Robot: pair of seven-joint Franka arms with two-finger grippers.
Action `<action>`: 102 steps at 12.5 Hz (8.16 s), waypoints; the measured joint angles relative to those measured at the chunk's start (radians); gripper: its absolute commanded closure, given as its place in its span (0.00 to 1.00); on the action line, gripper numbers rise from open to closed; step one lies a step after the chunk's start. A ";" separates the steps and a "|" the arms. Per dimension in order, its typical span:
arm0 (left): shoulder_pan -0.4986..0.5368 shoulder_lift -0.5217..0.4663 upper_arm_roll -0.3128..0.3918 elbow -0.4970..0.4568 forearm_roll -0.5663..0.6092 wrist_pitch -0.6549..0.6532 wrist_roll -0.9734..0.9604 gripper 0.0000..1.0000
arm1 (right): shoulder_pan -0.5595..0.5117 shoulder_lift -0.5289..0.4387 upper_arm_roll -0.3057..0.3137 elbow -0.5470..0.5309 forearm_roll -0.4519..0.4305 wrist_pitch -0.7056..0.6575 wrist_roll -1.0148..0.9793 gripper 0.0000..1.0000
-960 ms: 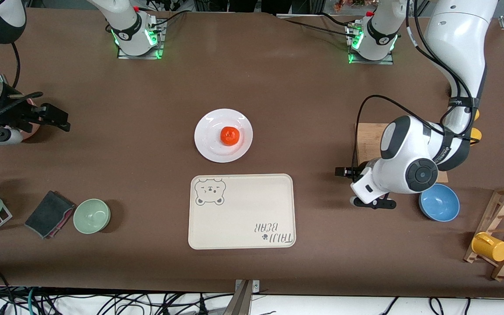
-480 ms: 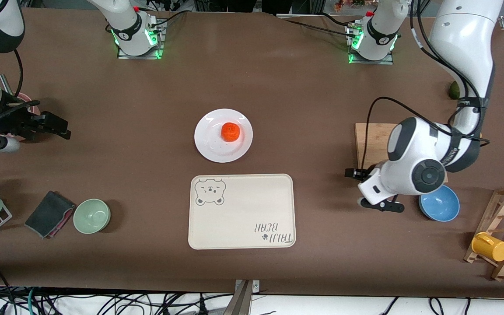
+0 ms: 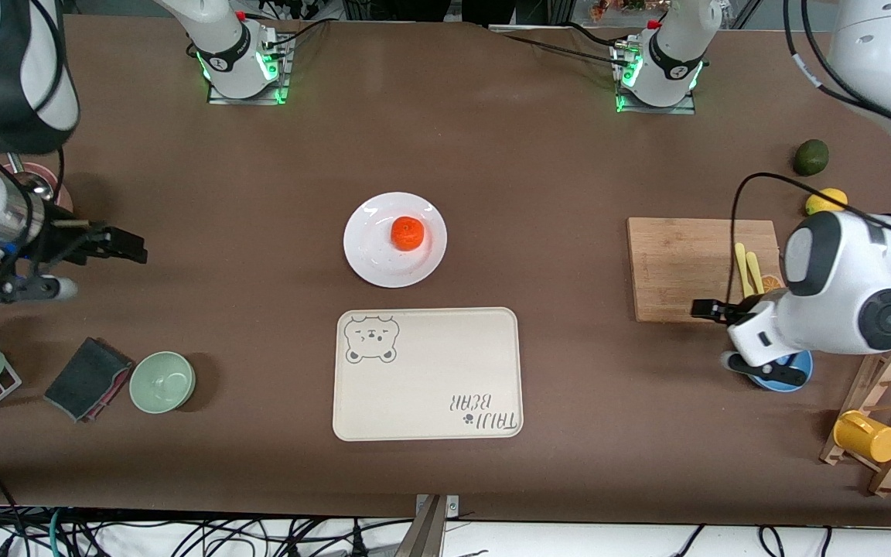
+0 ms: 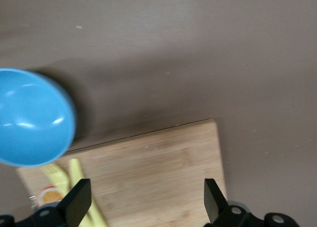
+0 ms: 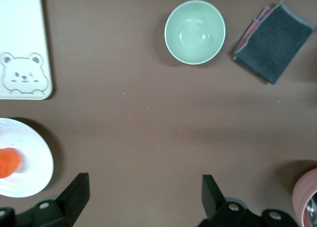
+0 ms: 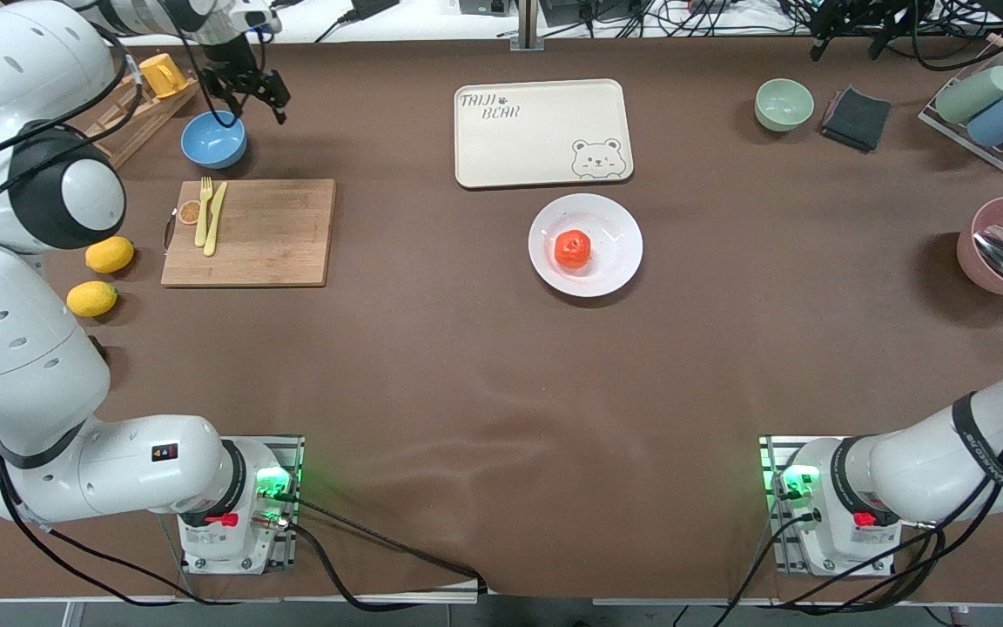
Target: Place orange and plate with both arms
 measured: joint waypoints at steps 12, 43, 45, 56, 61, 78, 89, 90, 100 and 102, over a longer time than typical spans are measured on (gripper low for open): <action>0.024 -0.276 -0.006 -0.084 0.019 0.042 0.007 0.00 | 0.050 0.033 0.013 -0.036 0.171 0.018 -0.067 0.00; -0.053 -0.585 0.142 -0.219 -0.145 -0.191 0.173 0.00 | 0.004 0.194 0.384 -0.720 1.373 0.835 -0.773 1.00; -0.053 -0.579 0.142 -0.219 -0.145 -0.191 0.185 0.00 | 0.000 0.184 0.389 -0.717 1.381 0.823 -0.780 1.00; -0.055 -0.562 0.141 -0.217 -0.145 -0.191 0.189 0.00 | -0.026 0.204 0.341 -0.532 1.381 0.846 -0.778 1.00; -0.057 -0.555 0.141 -0.215 -0.145 -0.191 0.190 0.00 | -0.049 0.326 0.339 -0.265 1.371 0.846 -0.649 1.00; -0.057 -0.553 0.143 -0.212 -0.145 -0.190 0.190 0.00 | 0.034 0.599 0.342 -0.017 1.361 0.944 -0.615 0.63; -0.057 -0.542 0.143 -0.212 -0.145 -0.183 0.190 0.00 | -0.011 0.539 0.311 0.019 1.131 0.828 -0.506 0.40; -0.057 -0.541 0.143 -0.212 -0.145 -0.182 0.190 0.00 | -0.028 0.513 0.282 0.014 1.089 0.756 -0.501 0.39; -0.057 -0.537 0.143 -0.210 -0.145 -0.179 0.190 0.00 | -0.079 0.117 0.058 -0.066 0.334 0.196 -0.384 0.13; -0.057 -0.535 0.143 -0.210 -0.145 -0.179 0.190 0.00 | -0.077 0.052 0.058 -0.068 0.230 0.146 -0.253 0.00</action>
